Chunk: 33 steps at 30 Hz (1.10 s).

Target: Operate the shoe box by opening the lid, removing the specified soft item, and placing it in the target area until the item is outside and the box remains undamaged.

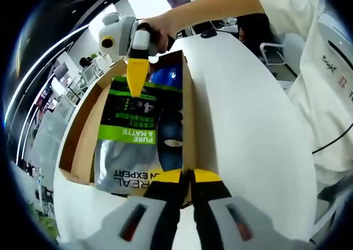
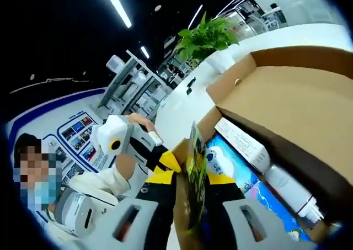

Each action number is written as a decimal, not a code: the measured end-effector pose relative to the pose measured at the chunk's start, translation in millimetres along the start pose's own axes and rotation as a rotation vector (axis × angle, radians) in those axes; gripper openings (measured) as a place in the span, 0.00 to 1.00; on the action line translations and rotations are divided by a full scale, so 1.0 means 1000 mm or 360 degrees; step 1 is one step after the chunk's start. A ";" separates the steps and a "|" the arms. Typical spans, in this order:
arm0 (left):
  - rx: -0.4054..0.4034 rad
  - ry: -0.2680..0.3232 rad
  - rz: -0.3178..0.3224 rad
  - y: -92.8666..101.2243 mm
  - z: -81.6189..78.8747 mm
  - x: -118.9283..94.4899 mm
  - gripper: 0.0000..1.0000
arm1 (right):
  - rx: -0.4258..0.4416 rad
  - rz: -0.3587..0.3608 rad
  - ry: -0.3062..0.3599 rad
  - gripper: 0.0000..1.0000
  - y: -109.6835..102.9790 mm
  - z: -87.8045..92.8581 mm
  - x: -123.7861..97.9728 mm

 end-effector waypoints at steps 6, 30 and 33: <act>-0.0001 0.0001 0.0006 0.000 0.000 0.000 0.05 | -0.0049 0.0024 -0.0023 0.14 0.003 -0.004 0.004; -0.0019 0.0003 0.0006 -0.001 0.001 0.000 0.05 | 0.0020 0.0090 -0.0068 0.00 -0.014 -0.018 -0.032; -0.0041 -0.0003 0.0008 -0.001 0.000 0.000 0.05 | 0.0067 0.0131 -0.0111 0.00 -0.009 -0.020 -0.042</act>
Point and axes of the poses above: the point that each gripper's makers call its tool centre point, and the gripper's own axes: x roughly forward along the fingers, y roughly to its right, z roughly out of its underside, the point moved 10 cm from there along -x, roughly backward along the fingers, and after that the axes turned 13 degrees about -x, right-handed, at the moved point
